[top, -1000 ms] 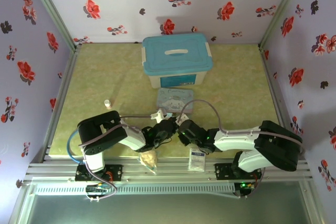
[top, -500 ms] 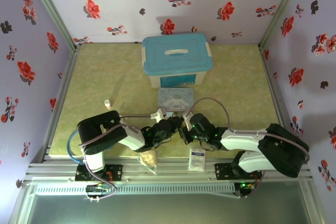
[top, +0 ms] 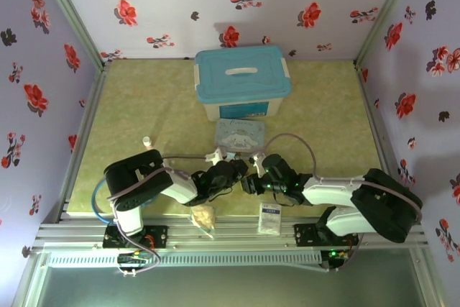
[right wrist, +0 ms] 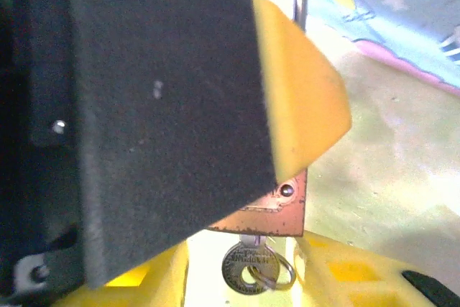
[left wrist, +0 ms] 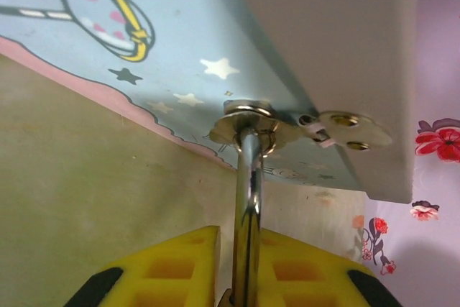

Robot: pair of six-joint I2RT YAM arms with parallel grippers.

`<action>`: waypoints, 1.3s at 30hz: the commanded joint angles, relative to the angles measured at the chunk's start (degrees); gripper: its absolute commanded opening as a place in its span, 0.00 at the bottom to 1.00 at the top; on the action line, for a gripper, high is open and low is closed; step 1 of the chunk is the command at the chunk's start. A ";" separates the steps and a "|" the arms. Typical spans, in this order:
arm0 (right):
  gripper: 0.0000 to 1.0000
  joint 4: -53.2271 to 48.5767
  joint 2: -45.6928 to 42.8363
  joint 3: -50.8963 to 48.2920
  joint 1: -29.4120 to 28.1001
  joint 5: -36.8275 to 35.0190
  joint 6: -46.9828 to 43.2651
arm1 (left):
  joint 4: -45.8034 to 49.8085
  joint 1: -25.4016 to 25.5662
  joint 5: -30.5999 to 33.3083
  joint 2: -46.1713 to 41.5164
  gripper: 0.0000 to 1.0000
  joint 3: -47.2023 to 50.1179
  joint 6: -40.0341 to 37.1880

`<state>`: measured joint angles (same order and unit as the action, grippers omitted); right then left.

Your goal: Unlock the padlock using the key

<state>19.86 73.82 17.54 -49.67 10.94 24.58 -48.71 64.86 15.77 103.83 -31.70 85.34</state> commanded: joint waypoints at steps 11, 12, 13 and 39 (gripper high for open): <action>0.53 -7.58 -7.91 3.59 9.53 -5.52 11.09 | 13.38 -3.38 -4.77 -2.55 0.06 0.24 -6.54; 0.53 -10.02 -7.54 5.06 10.03 -8.22 11.85 | 14.06 -3.49 -5.24 -2.22 0.07 -0.23 -6.95; 0.53 -12.29 -6.89 6.79 10.29 -10.32 11.58 | 14.82 -3.60 -5.62 -1.91 0.07 -0.65 -7.50; 0.52 -13.55 4.66 15.24 11.18 -14.54 10.94 | 48.83 -3.74 -3.56 1.20 0.31 -15.15 -22.78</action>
<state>8.51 76.86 32.40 -38.87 -1.78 35.81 -12.73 60.77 9.80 101.78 -46.52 66.13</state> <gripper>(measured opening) 0.527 0.309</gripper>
